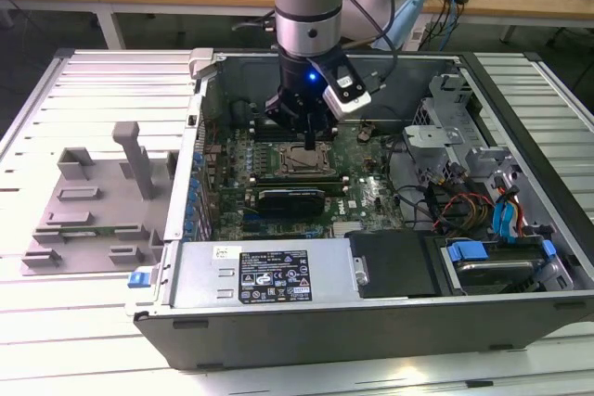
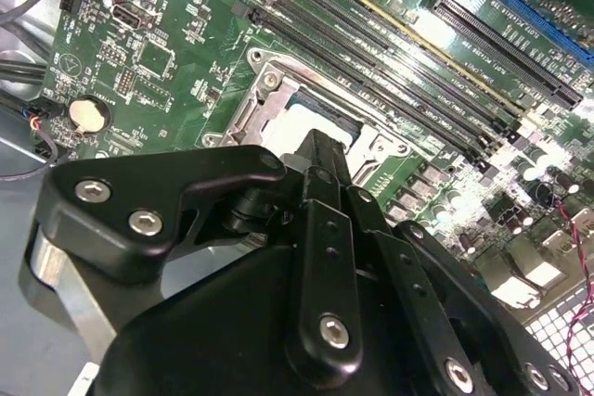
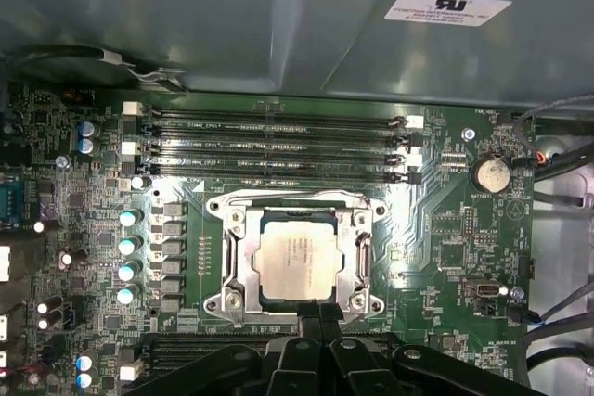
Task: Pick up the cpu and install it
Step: 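Install the second cpu locking lever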
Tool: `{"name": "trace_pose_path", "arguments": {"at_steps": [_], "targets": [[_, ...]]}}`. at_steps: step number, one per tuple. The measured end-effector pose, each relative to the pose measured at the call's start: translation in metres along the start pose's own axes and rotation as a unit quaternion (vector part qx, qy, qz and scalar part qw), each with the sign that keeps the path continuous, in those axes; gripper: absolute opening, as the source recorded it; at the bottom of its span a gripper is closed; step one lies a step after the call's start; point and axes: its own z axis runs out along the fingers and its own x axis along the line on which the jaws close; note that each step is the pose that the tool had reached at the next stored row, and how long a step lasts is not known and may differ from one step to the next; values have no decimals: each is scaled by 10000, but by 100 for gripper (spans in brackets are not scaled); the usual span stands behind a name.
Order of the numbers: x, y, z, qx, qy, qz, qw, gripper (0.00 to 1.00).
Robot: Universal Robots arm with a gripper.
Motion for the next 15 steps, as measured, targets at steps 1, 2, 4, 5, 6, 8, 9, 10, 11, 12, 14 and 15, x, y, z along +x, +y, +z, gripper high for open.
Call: {"name": "trace_pose_path", "arguments": {"at_steps": [1, 2, 4, 5, 6, 8, 9, 10, 11, 12, 14, 15], "targets": [[0, -6, 0, 0, 0, 0, 10000, 11], [0, -13, 0, 0, 0, 0, 10000, 11], [1, -55, 0, 0, 0, 0, 10000, 11], [2, -70, 0, 0, 0, 0, 10000, 11], [2, -97, 0, 0, 0, 0, 10000, 11], [4, -163, 0, 0, 0, 0, 10000, 11], [5, -188, 0, 0, -1, 0, 10000, 11], [6, -210, 0, 0, 0, 0, 10000, 11], [8, -227, 0, 0, 0, 1, 10000, 11], [11, -257, 0, 0, 0, 0, 10000, 11], [38, -273, 8, -1, -1, 1, 10000, 11], [58, -274, 9, 0, -1, 0, 10000, 11]]}}
